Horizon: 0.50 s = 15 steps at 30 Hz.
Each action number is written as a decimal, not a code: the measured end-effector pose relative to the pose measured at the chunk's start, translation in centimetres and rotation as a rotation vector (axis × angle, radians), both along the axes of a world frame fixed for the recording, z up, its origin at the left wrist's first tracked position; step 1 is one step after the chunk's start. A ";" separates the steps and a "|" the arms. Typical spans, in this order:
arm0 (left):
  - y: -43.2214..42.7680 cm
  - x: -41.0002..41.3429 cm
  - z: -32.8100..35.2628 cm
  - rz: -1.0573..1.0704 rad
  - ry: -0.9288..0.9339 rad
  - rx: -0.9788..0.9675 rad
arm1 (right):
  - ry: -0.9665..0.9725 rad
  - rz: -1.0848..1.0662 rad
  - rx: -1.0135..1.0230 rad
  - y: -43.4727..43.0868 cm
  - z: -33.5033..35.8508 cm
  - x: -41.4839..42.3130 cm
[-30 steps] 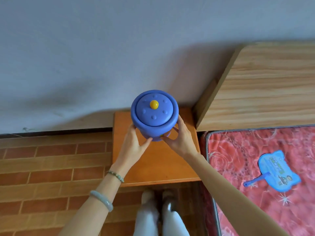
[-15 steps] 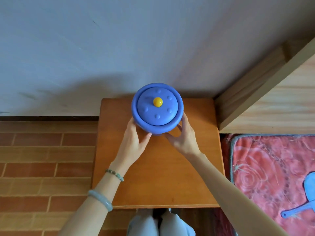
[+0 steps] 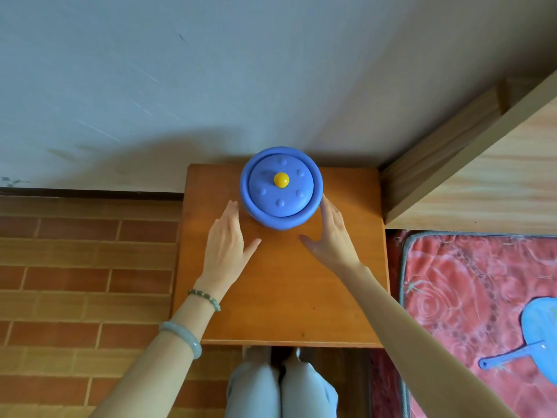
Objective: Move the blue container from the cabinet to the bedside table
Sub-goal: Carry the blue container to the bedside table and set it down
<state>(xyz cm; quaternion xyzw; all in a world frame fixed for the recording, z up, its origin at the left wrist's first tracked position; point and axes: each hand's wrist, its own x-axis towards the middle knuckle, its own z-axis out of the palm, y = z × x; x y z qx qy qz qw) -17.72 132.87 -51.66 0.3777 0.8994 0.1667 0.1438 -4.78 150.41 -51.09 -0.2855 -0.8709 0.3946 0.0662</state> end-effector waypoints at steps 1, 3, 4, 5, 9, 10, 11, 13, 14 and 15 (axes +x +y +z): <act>-0.4 0.2 1.0 0.000 0.024 -0.041 | -0.038 0.014 0.035 -0.1 1.0 0.5; -1.3 0.5 3.8 -0.008 0.055 -0.086 | -0.089 0.031 0.099 -0.2 3.6 1.7; -1.7 0.6 5.4 -0.015 0.063 -0.089 | -0.098 0.033 0.122 -0.3 5.3 2.2; -2.1 0.8 7.1 -0.022 0.072 -0.086 | -0.097 0.032 0.143 -0.6 7.0 2.8; -3.8 2.0 14.9 -0.096 0.130 -0.081 | -0.047 0.066 0.204 -2.5 15.3 4.2; -4.1 2.4 17.0 -0.110 0.167 -0.076 | -0.021 0.076 0.218 -3.0 17.4 4.3; -4.4 2.7 19.1 -0.113 0.203 -0.081 | 0.000 0.089 0.236 -3.5 19.4 4.3; -5.1 3.5 22.9 -0.092 0.243 -0.092 | 0.024 0.115 0.259 -4.5 23.1 4.5; -5.5 3.7 24.7 -0.074 0.263 -0.087 | 0.035 0.122 0.263 -4.9 24.8 4.6; -5.9 4.0 26.4 -0.058 0.287 -0.077 | 0.044 0.128 0.264 -5.4 26.5 4.7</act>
